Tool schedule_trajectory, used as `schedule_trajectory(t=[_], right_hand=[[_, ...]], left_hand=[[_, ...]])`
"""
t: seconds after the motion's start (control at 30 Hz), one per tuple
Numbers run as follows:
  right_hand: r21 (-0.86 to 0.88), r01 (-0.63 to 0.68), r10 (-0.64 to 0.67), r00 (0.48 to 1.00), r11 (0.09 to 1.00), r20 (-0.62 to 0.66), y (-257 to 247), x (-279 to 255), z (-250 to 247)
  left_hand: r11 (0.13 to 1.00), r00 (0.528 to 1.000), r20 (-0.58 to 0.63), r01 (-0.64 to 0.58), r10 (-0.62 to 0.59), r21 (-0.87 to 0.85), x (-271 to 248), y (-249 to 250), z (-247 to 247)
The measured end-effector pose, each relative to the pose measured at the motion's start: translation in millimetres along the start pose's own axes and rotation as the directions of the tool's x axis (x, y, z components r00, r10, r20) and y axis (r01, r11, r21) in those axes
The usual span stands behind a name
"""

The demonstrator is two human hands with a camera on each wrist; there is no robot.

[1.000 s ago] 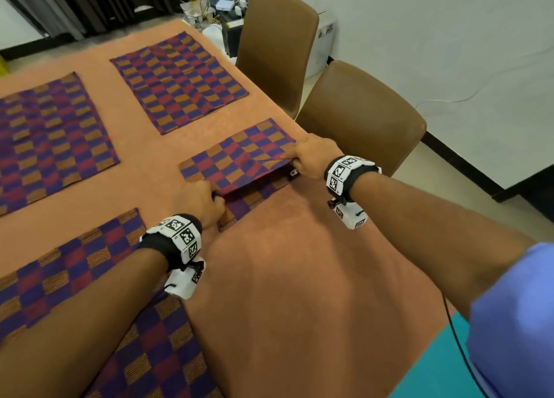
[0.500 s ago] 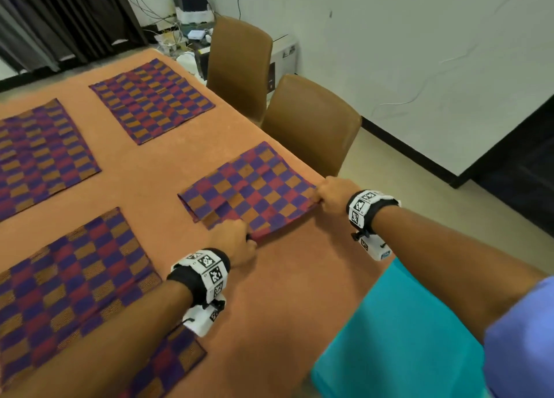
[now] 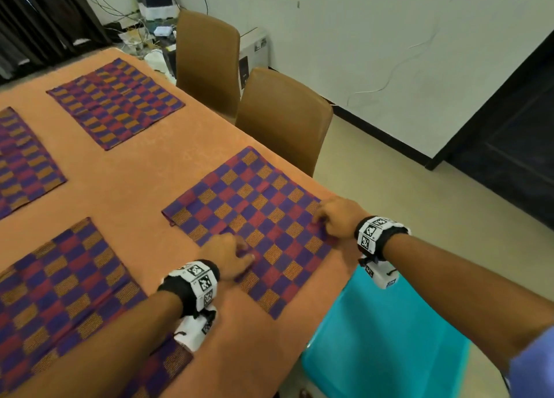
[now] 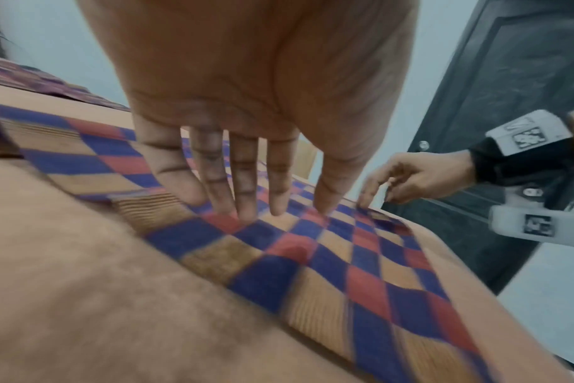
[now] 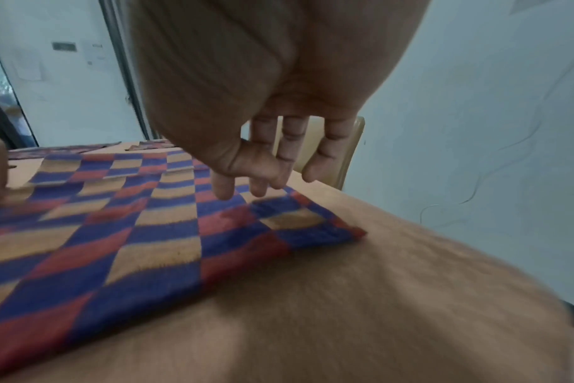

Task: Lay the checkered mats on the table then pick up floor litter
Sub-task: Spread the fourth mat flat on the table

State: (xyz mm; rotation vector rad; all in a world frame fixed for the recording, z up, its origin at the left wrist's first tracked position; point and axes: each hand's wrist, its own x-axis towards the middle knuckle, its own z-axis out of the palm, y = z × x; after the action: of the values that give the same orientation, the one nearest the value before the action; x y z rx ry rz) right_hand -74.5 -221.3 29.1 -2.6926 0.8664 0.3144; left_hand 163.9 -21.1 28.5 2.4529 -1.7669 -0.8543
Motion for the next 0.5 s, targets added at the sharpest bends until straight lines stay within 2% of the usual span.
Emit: schedule_trajectory(t=[0.07,0.13,0.2,0.27,0.33,0.4,0.5], right_hand=[[0.062,0.01,-0.007,0.998,0.998,-0.056,-10,21,-5],[0.085,0.06,-0.052,0.993,0.995,-0.102,-23,49,-15],[0.095,0.117,-0.105,0.987,0.989,-0.118,-38,82,-24],[0.123,0.173,-0.157,0.979,0.977,-0.128,-50,117,-30],[0.127,0.153,-0.138,0.983,0.98,-0.12,-57,157,-34],[0.125,0.088,-0.074,0.991,0.988,-0.116,-64,195,-38],[0.152,-0.06,0.08,0.989,0.987,-0.126,-64,242,-40]], left_hand=[[0.998,0.989,-0.136,0.064,-0.059,0.029,17,-33,-18],[0.986,0.953,-0.256,0.164,-0.161,-0.012,34,-66,-35],[0.962,0.911,-0.31,0.267,-0.272,-0.06,47,-95,-52],[0.927,0.89,-0.259,0.367,-0.375,-0.079,55,-113,-63],[0.905,0.89,-0.164,0.414,-0.425,-0.102,65,-126,-68],[0.91,0.909,-0.102,0.389,-0.404,-0.141,73,-133,-69],[0.902,0.919,-0.107,0.343,-0.38,-0.264,84,-139,-69]])
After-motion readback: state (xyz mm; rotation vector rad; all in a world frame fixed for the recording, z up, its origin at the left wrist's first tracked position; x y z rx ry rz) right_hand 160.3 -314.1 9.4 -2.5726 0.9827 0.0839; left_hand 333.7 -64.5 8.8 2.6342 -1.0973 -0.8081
